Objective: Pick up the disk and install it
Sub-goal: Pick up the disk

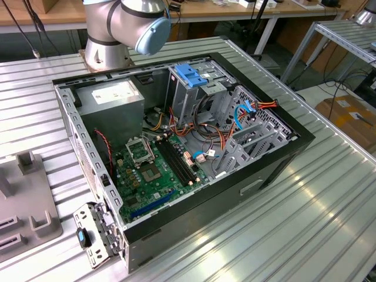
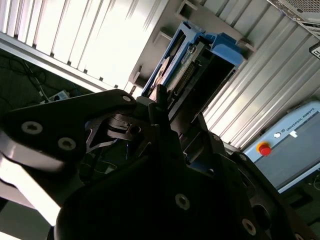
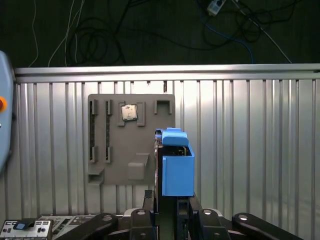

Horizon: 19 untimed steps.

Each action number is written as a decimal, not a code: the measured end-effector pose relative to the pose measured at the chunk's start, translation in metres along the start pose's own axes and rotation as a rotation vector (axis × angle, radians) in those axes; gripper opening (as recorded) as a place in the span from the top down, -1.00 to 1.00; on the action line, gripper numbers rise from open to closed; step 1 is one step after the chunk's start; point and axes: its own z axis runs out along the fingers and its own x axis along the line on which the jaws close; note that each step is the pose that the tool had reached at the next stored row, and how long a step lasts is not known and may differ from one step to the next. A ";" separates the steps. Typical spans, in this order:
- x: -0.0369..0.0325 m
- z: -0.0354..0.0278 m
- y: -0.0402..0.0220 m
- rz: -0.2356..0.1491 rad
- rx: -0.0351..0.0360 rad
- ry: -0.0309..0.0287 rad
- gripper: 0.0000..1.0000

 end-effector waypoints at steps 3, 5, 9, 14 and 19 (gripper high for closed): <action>-0.0002 0.0000 -0.0059 0.000 -0.0001 0.0001 0.30; -0.0003 0.0001 -0.0095 0.000 -0.0002 0.0001 0.30; -0.0007 0.0002 -0.0178 0.000 -0.0002 0.0001 0.30; -0.0012 0.0004 -0.0298 0.000 -0.0001 0.0001 0.30; -0.0015 0.0005 -0.0393 0.000 -0.0001 0.0000 0.30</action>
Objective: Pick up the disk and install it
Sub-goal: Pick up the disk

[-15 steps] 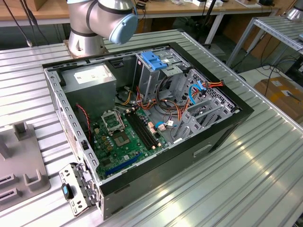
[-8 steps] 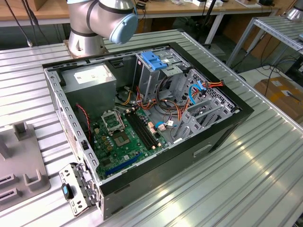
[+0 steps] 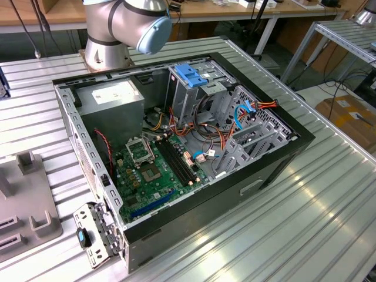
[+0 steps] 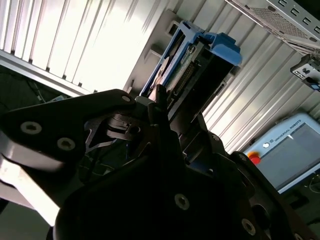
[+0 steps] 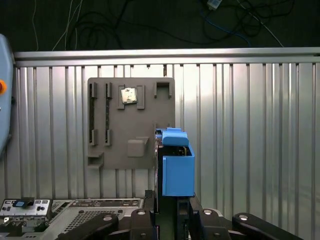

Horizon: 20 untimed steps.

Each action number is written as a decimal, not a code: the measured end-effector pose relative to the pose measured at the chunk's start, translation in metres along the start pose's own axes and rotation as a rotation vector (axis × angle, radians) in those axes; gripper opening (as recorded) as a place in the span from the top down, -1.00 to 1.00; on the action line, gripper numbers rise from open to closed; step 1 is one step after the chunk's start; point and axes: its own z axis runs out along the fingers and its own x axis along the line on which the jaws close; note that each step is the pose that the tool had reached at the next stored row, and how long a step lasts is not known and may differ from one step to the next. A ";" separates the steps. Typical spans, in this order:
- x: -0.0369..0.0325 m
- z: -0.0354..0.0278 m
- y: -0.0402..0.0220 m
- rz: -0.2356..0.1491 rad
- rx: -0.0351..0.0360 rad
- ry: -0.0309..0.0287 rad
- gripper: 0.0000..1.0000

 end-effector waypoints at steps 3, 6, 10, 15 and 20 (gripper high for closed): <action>-0.0003 0.0000 -0.0053 0.000 -0.0001 0.0000 0.30; -0.0005 0.0001 -0.0112 0.000 -0.0001 0.0000 0.30; -0.0008 0.0002 -0.0168 0.000 -0.0002 0.0001 0.30; -0.0014 0.0003 -0.0248 0.000 -0.0004 0.0001 0.30; -0.0020 0.0004 -0.0326 0.000 -0.0004 0.0001 0.30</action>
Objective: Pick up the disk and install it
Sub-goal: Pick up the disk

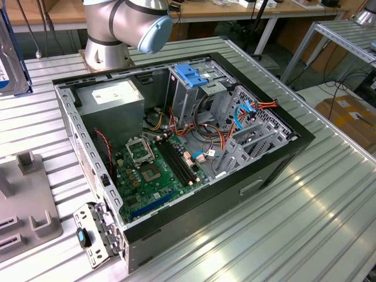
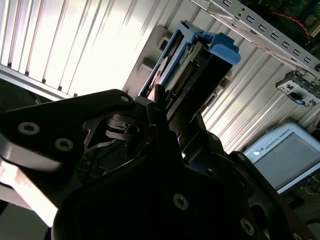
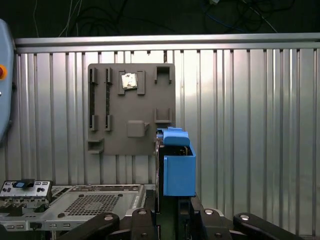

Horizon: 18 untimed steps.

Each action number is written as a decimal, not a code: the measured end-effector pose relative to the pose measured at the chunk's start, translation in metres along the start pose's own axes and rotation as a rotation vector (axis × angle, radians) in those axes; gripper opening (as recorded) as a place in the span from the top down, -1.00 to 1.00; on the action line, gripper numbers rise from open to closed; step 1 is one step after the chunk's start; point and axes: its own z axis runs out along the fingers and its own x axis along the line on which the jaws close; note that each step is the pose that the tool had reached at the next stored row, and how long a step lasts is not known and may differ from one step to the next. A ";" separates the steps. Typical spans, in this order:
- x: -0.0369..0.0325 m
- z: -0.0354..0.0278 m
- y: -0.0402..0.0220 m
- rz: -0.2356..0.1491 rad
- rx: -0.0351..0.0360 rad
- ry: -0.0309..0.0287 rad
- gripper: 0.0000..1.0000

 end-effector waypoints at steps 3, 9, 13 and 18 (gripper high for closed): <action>-0.0008 0.0000 -0.0057 0.000 -0.0003 0.0005 0.30; -0.0021 0.0001 -0.0144 0.000 -0.0008 0.0018 0.30; -0.0029 0.0002 -0.0192 0.000 -0.0010 0.0036 0.30; -0.0054 0.0002 -0.0300 0.000 -0.0018 0.0104 0.30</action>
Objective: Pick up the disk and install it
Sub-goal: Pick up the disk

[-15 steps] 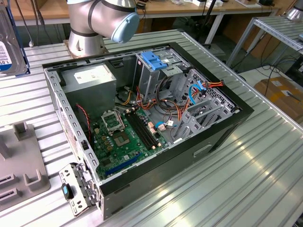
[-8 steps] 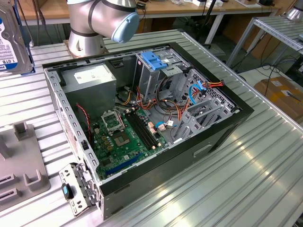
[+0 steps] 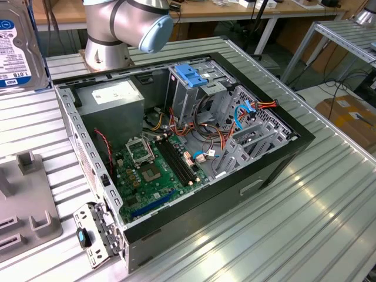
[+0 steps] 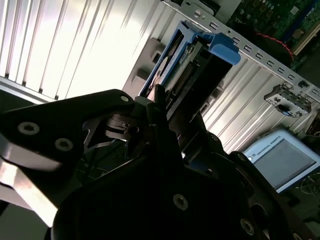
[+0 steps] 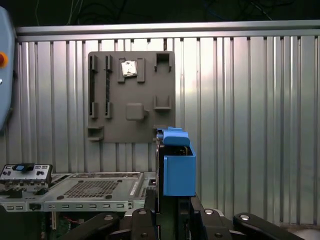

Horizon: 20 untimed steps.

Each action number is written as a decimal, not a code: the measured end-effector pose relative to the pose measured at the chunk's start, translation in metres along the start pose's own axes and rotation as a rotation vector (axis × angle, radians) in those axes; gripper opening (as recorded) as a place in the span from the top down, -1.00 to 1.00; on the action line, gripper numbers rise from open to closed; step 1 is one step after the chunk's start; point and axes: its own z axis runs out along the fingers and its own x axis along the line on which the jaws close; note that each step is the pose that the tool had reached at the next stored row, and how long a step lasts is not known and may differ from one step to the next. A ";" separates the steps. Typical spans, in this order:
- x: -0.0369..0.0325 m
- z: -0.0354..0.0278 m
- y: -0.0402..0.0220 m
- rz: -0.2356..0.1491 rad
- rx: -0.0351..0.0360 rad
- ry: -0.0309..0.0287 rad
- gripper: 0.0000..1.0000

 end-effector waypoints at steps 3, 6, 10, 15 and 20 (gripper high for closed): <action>-0.0010 0.0000 -0.0041 0.000 -0.0004 0.0032 0.30; -0.0021 0.0001 -0.0083 0.000 -0.0009 0.0054 0.30; -0.0032 0.0001 -0.0162 0.000 -0.0023 0.0073 0.30; -0.0042 0.0002 -0.0276 0.000 -0.0038 0.0089 0.30; -0.0053 0.0003 -0.0371 0.000 -0.0053 0.0109 0.30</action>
